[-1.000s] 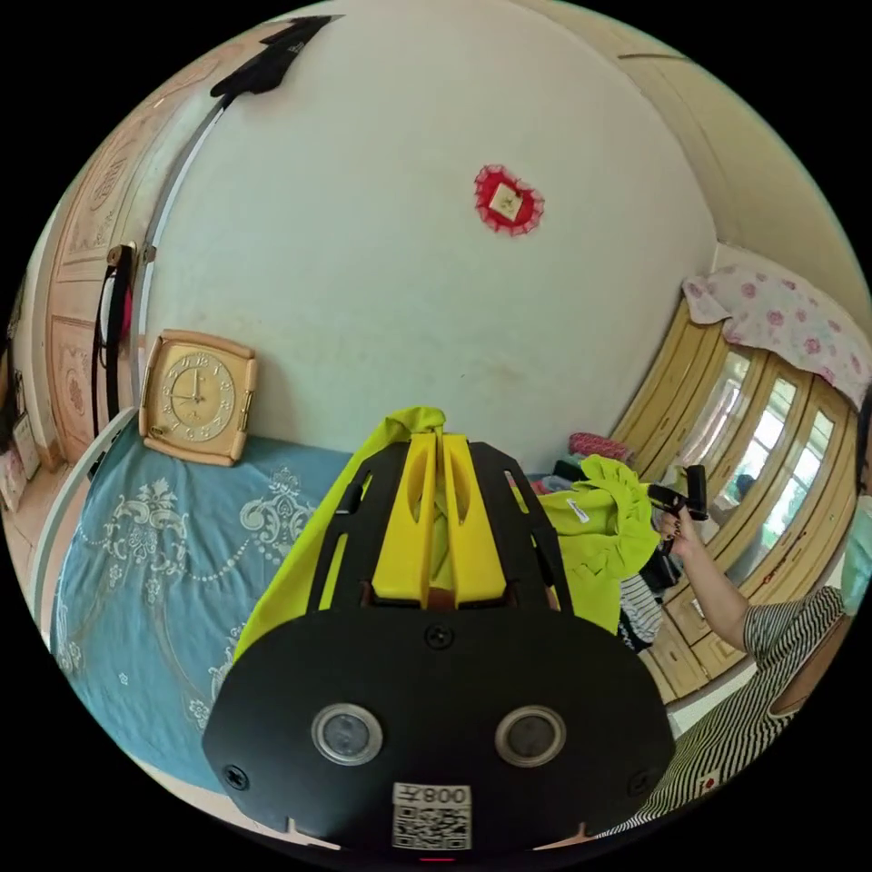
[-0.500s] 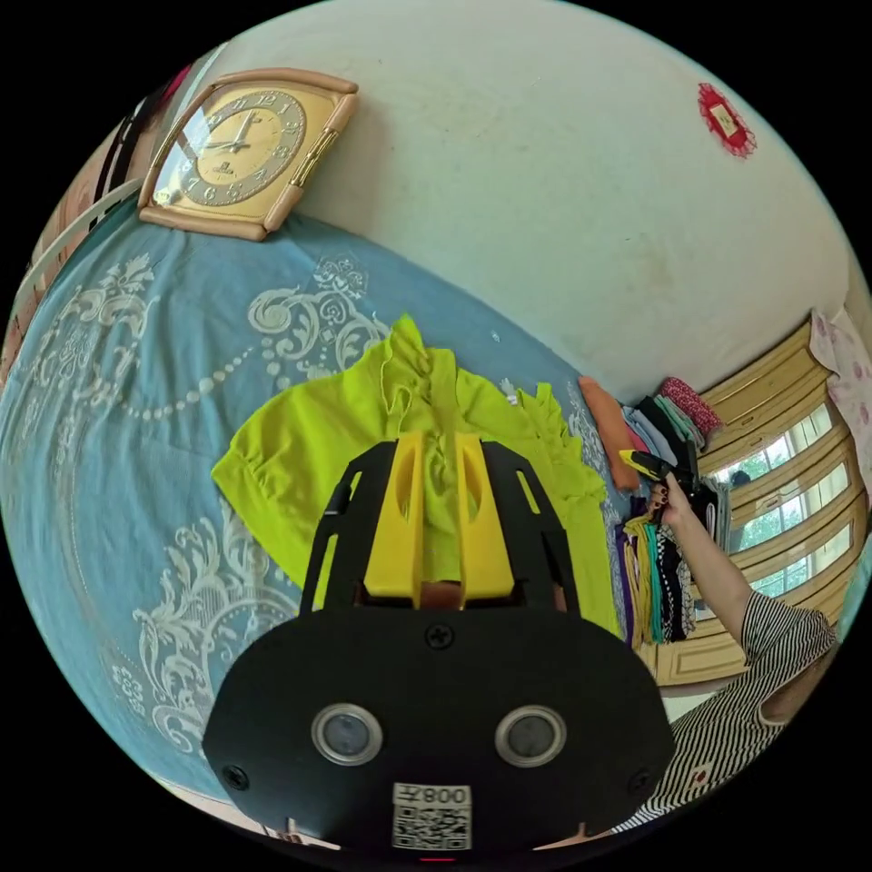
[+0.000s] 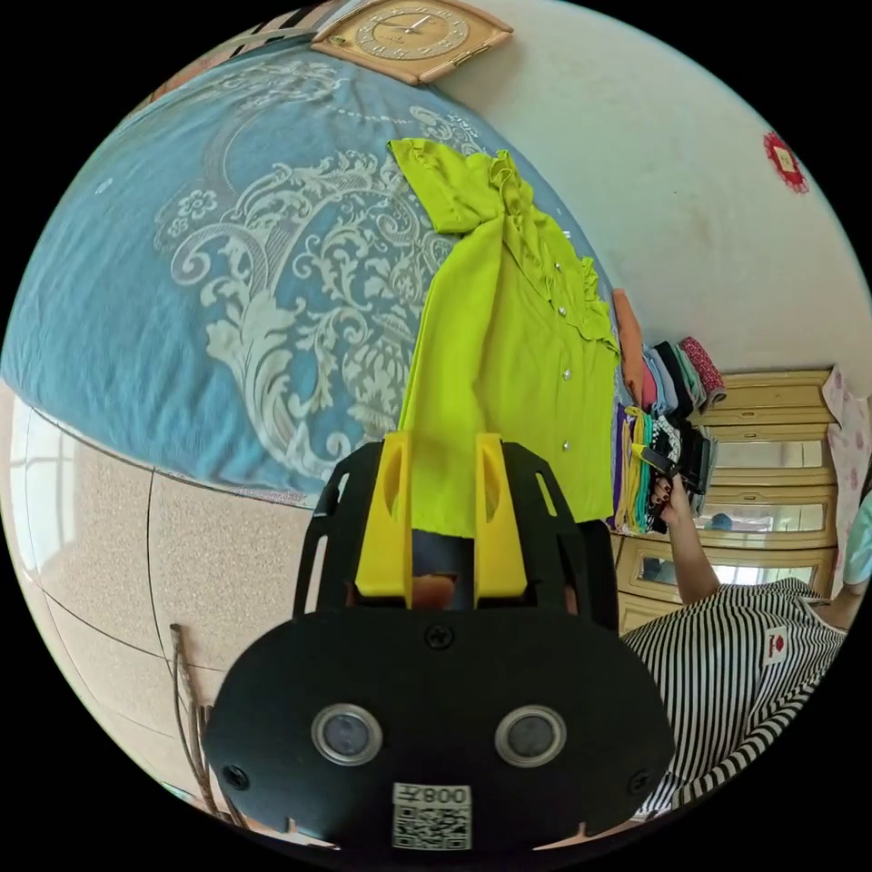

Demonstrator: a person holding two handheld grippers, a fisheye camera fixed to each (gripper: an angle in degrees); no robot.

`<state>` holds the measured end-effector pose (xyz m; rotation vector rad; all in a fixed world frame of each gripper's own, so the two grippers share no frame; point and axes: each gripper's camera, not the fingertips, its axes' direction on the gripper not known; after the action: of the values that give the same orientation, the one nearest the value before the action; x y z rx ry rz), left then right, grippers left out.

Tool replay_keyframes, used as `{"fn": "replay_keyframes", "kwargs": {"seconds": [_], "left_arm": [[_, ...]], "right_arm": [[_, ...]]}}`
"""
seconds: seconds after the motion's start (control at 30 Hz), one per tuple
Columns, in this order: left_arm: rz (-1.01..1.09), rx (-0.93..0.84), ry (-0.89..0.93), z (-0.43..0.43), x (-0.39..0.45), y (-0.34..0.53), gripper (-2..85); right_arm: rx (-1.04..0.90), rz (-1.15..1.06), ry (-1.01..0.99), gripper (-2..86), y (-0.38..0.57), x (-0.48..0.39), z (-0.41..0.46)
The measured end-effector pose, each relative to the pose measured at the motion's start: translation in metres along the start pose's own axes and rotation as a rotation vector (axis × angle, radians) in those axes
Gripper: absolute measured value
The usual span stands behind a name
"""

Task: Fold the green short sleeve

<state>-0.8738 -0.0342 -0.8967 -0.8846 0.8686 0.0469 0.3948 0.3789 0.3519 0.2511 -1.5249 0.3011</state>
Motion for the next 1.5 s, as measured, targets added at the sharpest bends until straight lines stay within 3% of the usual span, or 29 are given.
{"fn": "replay_keyframes", "kwargs": {"seconds": [0.23,0.37,0.63,0.8,0.97,1.2,1.37,1.5], "left_arm": [[-0.054,-0.047,0.040,-0.024,-0.036,0.028,9.8],[-0.054,-0.057,-0.017,-0.045,-0.052,0.017,6.8],[-0.080,-0.063,0.037,-0.088,-0.072,0.007,0.9],[-0.041,0.000,0.118,-0.140,-0.067,0.005,0.3],[0.053,0.041,0.087,-0.201,-0.059,0.016,0.3],[-0.021,0.026,0.087,-0.192,-0.088,0.015,2.0],[0.039,0.065,0.053,-0.203,-0.081,-0.052,6.9],[0.041,0.105,0.013,-0.202,-0.078,-0.133,8.0]], "right_arm": [[-0.020,0.175,0.041,5.8,0.122,0.039,0.021],[-0.043,0.229,0.076,6.3,0.137,0.061,0.039],[-0.101,0.208,0.219,1.4,0.143,0.074,0.066],[-0.163,0.142,0.225,0.4,0.150,0.070,0.064],[-0.093,0.112,0.181,0.1,0.187,0.062,0.028],[-0.160,0.209,0.215,0.0,0.213,0.094,0.072],[-0.022,0.155,0.364,1.1,0.202,0.071,0.047],[0.118,0.007,0.407,4.5,0.136,0.038,0.037]]}}
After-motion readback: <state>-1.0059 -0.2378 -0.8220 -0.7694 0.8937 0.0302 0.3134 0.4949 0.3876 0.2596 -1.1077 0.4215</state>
